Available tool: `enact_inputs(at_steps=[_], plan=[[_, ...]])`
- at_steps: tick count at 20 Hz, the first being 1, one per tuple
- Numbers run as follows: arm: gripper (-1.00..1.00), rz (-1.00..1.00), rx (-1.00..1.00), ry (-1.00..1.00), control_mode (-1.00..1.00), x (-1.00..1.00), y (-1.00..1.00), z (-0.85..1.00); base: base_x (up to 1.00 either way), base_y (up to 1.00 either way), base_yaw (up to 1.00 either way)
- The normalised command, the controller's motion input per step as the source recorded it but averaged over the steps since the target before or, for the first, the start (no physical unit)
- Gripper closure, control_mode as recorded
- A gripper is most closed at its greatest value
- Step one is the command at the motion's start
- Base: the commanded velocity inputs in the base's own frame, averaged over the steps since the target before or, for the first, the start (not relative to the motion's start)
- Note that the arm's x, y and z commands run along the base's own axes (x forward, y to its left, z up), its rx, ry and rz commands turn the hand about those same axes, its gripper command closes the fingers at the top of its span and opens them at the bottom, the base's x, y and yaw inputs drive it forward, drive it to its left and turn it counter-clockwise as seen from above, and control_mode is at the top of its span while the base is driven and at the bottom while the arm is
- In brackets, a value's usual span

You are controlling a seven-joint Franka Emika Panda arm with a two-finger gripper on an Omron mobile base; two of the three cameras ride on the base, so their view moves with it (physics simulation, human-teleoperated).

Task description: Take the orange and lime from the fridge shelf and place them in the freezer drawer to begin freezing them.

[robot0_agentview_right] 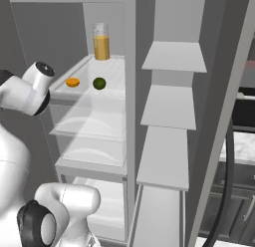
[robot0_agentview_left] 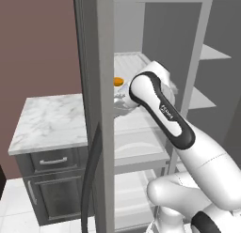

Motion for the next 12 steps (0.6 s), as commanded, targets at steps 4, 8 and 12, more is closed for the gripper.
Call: enact_inputs(at_steps=[4,8,12], plan=[[-1.0,0.0,0.03,0.0,-1.0,0.0,0.21,0.01,0.0,0.0,0.0],[-1.0,-0.08,0.0,-0.03,-1.0,0.0,-0.59,0.3,0.0,0.0,0.0],[-1.0,-0.18,-0.06,-0.16,-1.0,0.0,-0.94,0.71,0.0,0.0,0.0]])
